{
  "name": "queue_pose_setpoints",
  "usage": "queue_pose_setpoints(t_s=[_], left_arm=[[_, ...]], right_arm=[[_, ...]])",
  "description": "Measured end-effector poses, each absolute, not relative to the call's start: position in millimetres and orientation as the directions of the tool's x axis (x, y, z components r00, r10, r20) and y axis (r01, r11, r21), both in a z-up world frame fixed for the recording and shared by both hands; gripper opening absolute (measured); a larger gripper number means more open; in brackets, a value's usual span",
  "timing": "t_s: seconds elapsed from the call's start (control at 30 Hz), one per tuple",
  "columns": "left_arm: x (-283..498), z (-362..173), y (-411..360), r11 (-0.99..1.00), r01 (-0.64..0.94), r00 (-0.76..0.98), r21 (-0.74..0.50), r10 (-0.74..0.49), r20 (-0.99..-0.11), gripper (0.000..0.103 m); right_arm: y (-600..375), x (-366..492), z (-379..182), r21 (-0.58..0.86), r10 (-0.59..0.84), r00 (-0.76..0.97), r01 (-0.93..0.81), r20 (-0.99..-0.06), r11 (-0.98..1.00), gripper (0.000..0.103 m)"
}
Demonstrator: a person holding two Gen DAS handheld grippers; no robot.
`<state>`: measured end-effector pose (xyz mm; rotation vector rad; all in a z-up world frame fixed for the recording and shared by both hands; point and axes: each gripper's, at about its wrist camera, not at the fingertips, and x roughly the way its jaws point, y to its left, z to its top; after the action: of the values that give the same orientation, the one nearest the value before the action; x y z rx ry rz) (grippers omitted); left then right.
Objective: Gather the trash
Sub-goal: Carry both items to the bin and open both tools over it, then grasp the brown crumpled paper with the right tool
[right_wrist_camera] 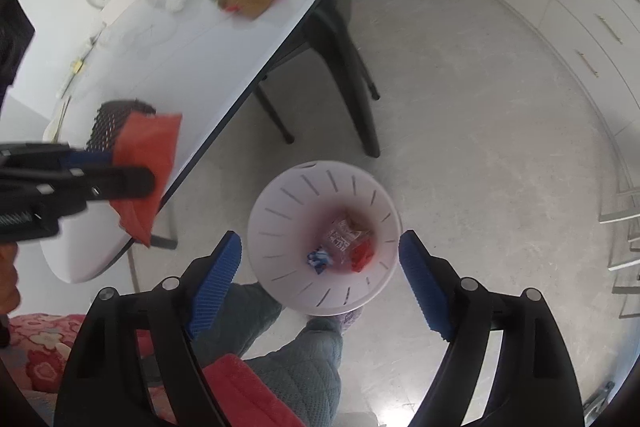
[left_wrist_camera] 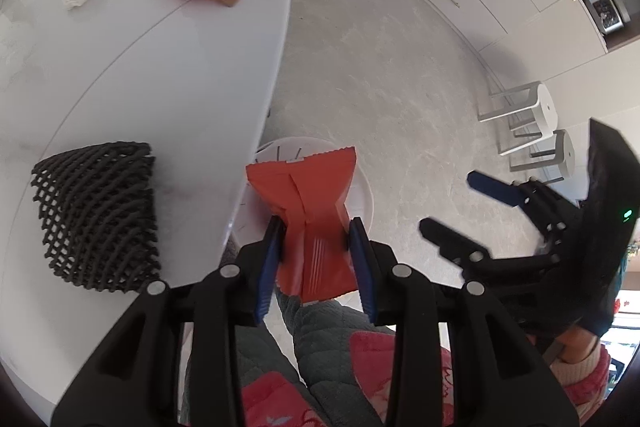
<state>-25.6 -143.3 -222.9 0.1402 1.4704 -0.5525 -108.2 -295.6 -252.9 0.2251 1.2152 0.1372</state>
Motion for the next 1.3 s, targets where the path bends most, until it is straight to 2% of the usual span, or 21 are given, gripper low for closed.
queue_pose_setpoints(t_s=[0.07, 0.13, 0.23, 0.5, 0.6, 1.07, 1.3], left_arm=[[-27, -225, -148, 0.859, 0.446, -0.012, -0.251, -0.274, -0.962, 0.047], [-28, -225, -151, 0.856, 0.455, -0.002, -0.247, -0.276, -0.961, 0.068], [-29, -220, -151, 0.849, 0.475, 0.024, -0.231, -0.275, -0.961, 0.078], [-18, -197, -113, 0.891, 0.415, 0.132, -0.182, -0.257, -0.957, 0.084], [-11, -187, -90, 0.917, 0.373, 0.189, -0.144, -0.226, -0.956, 0.091], [31, -167, 34, 0.985, 0.096, 0.315, -0.141, -0.164, -0.935, 0.091], [55, -168, 78, 0.988, 0.000, 0.315, -0.153, -0.146, -0.938, 0.092]], right_arm=[[-304, -110, -245, 0.236, 0.208, 0.365, 0.033, -0.907, 0.971, 0.085], [-312, -112, -235, 0.229, 0.190, 0.392, 0.054, -0.900, 0.972, 0.087], [-316, -108, -228, 0.225, 0.173, 0.412, 0.080, -0.895, 0.971, 0.088], [-311, -97, -219, 0.236, 0.170, 0.437, 0.102, -0.883, 0.966, 0.092], [-304, -91, -212, 0.234, 0.172, 0.446, 0.087, -0.878, 0.968, 0.096], [-230, -1, -184, 0.229, 0.232, 0.489, -0.067, -0.841, 0.971, 0.098], [-193, 58, -183, 0.126, 0.209, 0.487, -0.199, -0.848, 0.972, 0.098]])
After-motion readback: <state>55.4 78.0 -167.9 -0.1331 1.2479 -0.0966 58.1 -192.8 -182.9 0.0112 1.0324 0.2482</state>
